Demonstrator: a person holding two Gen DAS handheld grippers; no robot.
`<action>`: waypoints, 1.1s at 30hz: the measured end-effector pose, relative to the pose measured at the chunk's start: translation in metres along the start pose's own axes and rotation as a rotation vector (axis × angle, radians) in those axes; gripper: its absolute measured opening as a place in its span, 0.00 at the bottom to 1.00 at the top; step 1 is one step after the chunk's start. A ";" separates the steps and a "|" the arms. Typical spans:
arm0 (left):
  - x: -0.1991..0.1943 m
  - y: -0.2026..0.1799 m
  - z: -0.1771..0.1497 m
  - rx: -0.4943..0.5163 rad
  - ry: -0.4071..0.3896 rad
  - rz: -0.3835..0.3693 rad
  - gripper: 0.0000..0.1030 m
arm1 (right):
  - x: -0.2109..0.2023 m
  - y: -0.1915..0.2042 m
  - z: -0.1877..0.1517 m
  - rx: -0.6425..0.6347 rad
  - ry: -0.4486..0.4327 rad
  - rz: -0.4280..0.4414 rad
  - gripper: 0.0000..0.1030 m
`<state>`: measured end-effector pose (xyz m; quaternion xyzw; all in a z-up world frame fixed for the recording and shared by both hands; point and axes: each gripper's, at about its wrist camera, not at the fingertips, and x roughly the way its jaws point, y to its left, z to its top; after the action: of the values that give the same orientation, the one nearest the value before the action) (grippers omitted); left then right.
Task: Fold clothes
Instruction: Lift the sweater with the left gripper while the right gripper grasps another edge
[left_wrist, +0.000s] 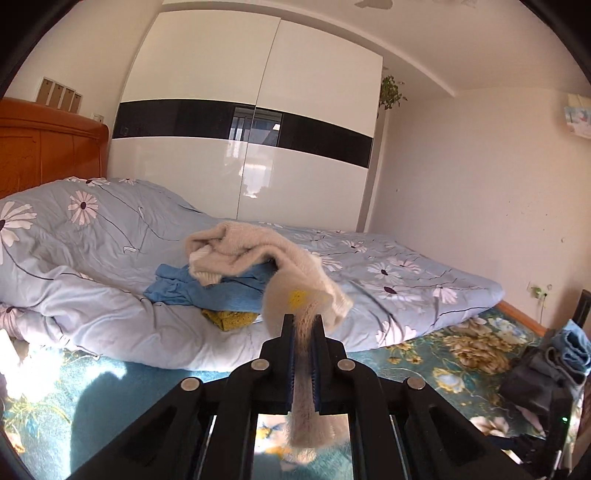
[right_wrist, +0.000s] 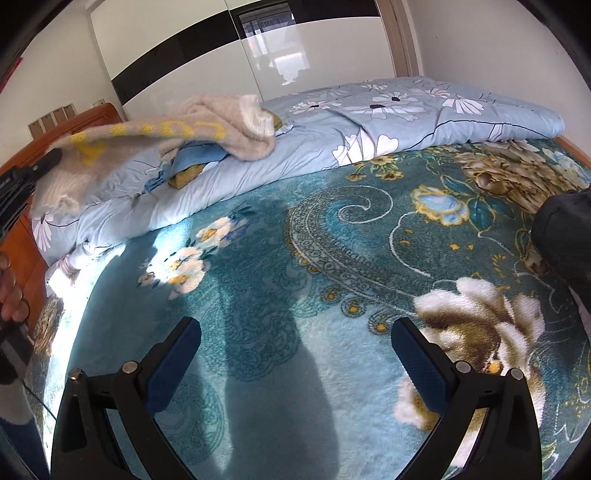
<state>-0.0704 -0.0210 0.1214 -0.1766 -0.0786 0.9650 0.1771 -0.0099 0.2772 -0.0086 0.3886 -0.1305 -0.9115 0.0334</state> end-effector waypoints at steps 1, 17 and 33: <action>-0.017 0.003 -0.002 -0.006 -0.009 0.000 0.07 | -0.003 0.002 -0.001 -0.002 -0.003 0.002 1.00; -0.106 0.151 -0.055 -0.238 0.123 0.381 0.07 | 0.014 0.061 -0.015 -0.068 0.065 0.104 1.00; -0.101 0.172 -0.146 -0.241 0.396 0.420 0.40 | 0.108 0.137 0.013 -0.092 0.155 0.335 0.98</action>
<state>0.0173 -0.2045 -0.0191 -0.3934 -0.1182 0.9110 -0.0365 -0.0998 0.1299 -0.0397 0.4287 -0.1488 -0.8654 0.2124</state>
